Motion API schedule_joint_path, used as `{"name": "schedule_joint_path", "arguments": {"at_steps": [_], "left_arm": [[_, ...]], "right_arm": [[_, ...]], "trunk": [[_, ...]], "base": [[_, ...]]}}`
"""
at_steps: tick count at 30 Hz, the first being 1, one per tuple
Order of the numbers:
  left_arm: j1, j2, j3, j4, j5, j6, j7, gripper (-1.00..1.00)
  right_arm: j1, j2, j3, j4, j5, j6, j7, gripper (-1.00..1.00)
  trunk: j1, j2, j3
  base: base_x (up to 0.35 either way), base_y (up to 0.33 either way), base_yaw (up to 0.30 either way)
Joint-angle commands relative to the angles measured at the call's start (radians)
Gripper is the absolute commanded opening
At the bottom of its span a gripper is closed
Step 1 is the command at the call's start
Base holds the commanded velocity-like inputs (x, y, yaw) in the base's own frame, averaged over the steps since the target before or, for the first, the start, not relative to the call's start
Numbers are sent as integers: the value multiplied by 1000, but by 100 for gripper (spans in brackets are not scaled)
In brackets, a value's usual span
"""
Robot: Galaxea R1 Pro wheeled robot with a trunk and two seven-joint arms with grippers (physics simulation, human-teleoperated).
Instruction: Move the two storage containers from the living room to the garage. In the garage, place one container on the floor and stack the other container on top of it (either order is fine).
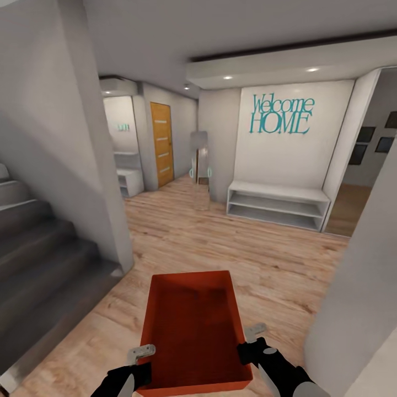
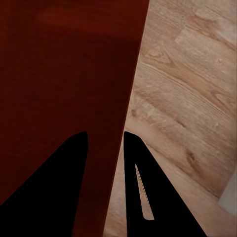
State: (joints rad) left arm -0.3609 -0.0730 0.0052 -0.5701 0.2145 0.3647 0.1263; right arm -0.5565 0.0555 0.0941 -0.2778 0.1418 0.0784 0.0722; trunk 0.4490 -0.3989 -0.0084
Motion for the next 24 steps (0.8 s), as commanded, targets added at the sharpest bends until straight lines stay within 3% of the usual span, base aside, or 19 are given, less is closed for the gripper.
{"name": "schedule_joint_path", "arguments": {"at_steps": [1,24], "left_arm": [[0,-1,2,-4,-26,0,12,-100],[0,-1,2,-4,-26,0,12,-100]], "right_arm": [[0,35,-20,0,2,6,32,-100],[0,35,-19,0,2,7,32,-100]], "trunk": [[1,-1,-1],[1,-1,-1]], "base": [[325,0,0],[325,0,0]]}}
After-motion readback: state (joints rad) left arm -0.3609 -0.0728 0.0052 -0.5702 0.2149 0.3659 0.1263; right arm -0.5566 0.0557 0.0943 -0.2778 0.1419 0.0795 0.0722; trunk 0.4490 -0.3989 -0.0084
